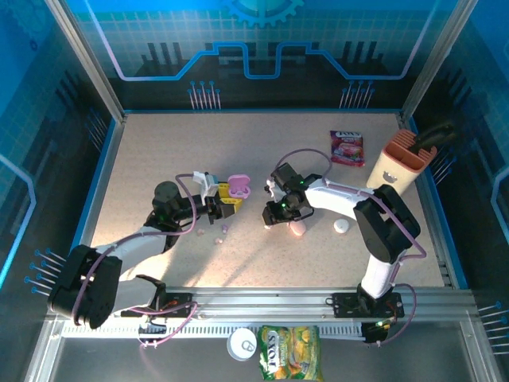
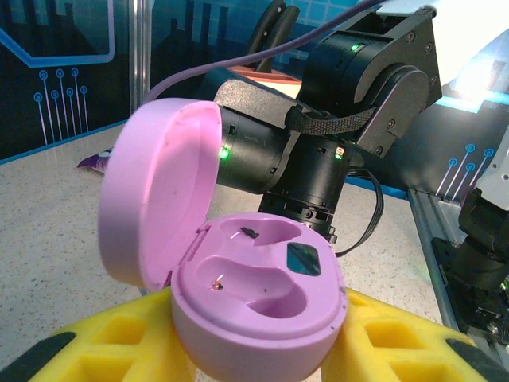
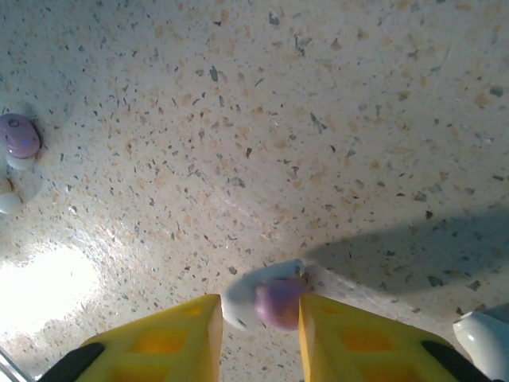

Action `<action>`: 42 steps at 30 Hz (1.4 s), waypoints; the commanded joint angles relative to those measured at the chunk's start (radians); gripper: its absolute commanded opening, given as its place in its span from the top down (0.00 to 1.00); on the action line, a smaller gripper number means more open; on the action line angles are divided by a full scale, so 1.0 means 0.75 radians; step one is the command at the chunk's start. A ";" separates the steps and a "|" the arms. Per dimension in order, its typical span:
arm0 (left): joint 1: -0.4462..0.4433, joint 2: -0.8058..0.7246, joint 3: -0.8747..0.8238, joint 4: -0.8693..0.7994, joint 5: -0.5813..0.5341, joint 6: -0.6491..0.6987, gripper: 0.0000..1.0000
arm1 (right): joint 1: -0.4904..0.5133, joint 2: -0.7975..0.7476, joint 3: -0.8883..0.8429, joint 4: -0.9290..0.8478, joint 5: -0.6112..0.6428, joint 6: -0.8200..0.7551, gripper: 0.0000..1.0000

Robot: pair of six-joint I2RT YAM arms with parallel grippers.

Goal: Insert wireless bluetooth earbuds into charging case

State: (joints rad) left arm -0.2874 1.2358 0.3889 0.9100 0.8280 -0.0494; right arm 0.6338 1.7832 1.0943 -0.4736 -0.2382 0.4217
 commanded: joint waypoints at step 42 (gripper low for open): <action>0.027 -0.051 -0.032 -0.006 0.027 0.029 0.61 | 0.010 -0.023 -0.010 -0.067 0.134 0.038 0.83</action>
State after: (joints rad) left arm -0.2783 1.2179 0.3801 0.8951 0.8280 -0.0494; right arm 0.6365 1.7748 1.0752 -0.4953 -0.1173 0.4580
